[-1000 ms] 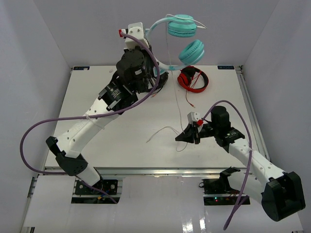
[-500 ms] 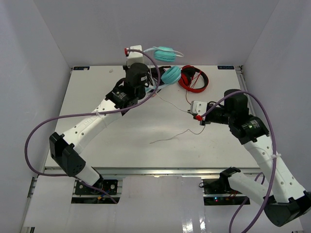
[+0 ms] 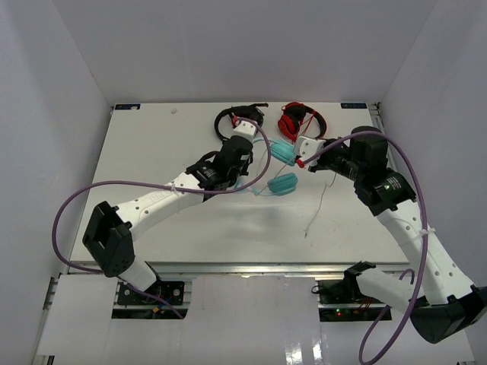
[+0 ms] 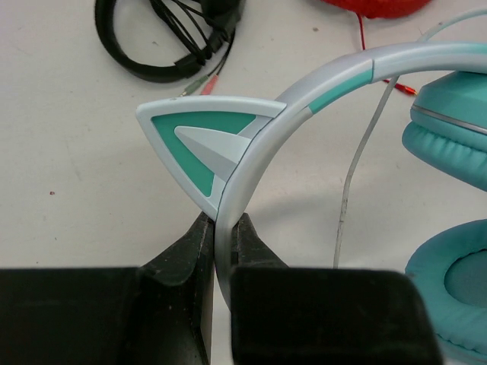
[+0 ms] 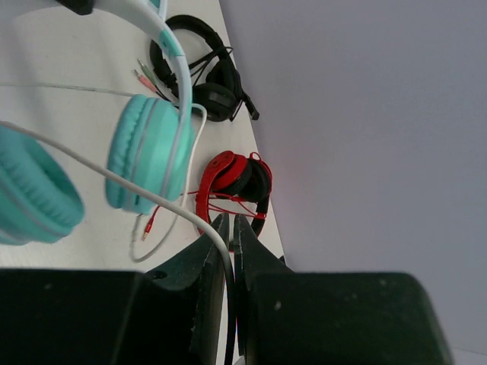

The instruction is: Wrap the headphones

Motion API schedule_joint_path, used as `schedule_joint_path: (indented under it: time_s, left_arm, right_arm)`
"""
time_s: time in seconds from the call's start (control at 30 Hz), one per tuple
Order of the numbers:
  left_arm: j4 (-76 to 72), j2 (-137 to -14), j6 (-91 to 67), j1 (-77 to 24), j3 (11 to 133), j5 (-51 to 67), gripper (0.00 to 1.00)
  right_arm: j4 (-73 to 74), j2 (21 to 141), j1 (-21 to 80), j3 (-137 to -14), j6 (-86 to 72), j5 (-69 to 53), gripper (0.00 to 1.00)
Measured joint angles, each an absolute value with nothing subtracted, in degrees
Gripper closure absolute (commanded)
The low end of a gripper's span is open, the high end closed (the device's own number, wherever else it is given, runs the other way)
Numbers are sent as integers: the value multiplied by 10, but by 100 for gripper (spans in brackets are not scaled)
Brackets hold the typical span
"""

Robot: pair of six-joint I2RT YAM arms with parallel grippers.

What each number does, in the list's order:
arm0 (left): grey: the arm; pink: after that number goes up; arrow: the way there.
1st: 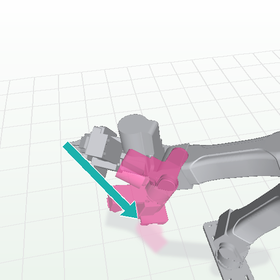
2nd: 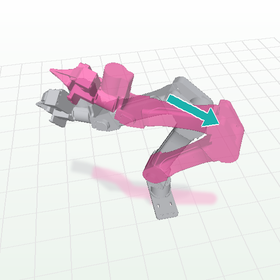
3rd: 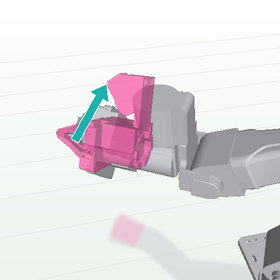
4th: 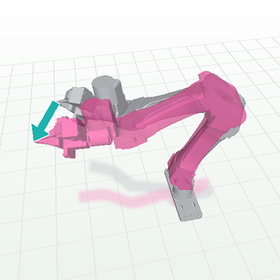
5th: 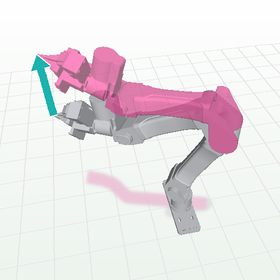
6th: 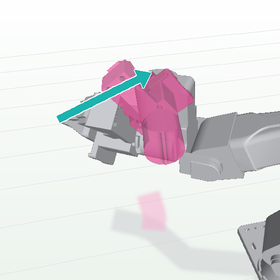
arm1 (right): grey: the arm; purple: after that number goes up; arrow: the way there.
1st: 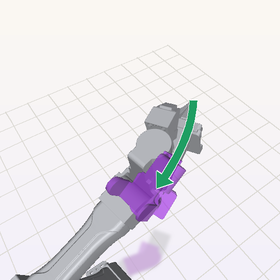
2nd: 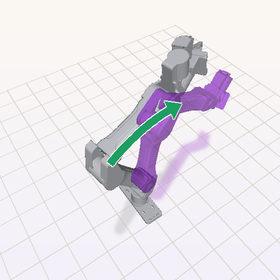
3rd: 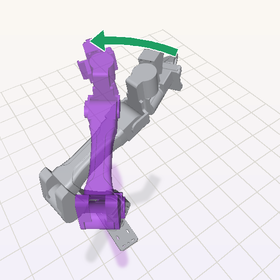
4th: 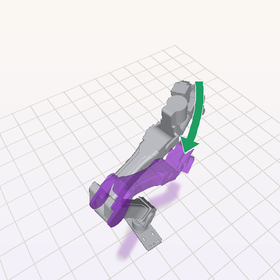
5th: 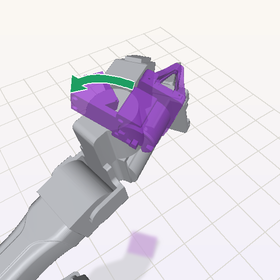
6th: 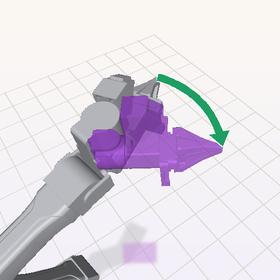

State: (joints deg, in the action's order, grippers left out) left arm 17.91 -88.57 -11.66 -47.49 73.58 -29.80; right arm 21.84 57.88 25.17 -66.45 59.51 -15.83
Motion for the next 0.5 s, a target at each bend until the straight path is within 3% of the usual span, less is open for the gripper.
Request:
schedule_joint_path:
  time_s: [0.5]
  left_arm:
    - [154,-777,-68,-477,662,-192,100]
  right_arm:
    - [160,618,237,-624,586,-147,84]
